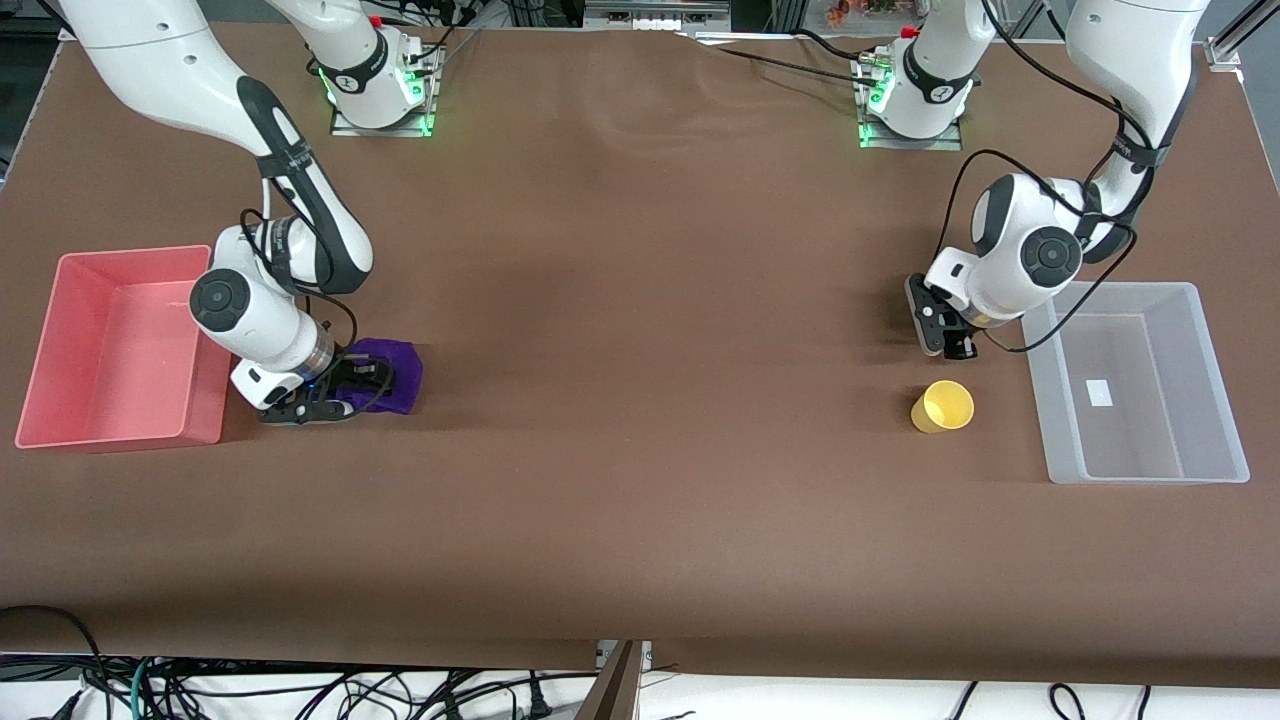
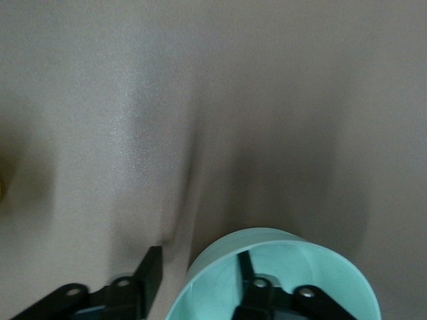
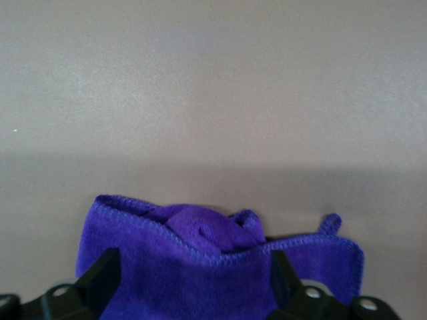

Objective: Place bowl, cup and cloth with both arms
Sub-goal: 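Grasp the purple cloth with the right gripper while the left gripper grasps the bowl, then carry the cloth into the pink bin while the left gripper carries the bowl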

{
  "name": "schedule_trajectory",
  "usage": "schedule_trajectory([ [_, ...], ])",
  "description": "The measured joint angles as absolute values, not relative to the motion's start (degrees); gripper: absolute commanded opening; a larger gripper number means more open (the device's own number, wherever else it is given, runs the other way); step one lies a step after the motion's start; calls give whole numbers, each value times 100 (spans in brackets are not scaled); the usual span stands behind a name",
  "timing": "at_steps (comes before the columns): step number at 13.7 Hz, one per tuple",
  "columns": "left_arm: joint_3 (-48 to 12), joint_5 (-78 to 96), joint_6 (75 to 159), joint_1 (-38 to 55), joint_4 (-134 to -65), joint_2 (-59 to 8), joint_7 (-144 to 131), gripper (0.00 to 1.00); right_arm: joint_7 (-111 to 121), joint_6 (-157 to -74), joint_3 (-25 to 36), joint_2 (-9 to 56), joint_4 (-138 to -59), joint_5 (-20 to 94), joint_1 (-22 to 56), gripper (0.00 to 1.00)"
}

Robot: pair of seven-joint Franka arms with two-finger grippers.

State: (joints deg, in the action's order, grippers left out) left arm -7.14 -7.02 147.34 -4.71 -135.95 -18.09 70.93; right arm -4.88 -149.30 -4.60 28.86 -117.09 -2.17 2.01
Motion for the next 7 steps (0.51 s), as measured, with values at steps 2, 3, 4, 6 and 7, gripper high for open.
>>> schedule_trajectory([
  [2,-714,-702,14736,-471,-13548,-1809,7264,0,-458,-14972,-461,2929,-11710,-217,201,7],
  [3,-714,-702,14736,-475,-13527,-1808,7365,0,-455,-14972,-461,2934,-11710,-218,201,0],
  [4,-714,-702,14734,-490,-13514,-1793,7480,0,-452,-14972,-461,2934,-11711,-218,201,0],
  [6,-715,-702,14706,-512,-13473,-1674,7634,0,-443,-14972,-461,2934,-11711,-218,200,0],
  [7,-715,-702,14544,-525,-13405,-1578,7655,0,-430,-14974,-461,2933,-11709,-218,200,0],
])
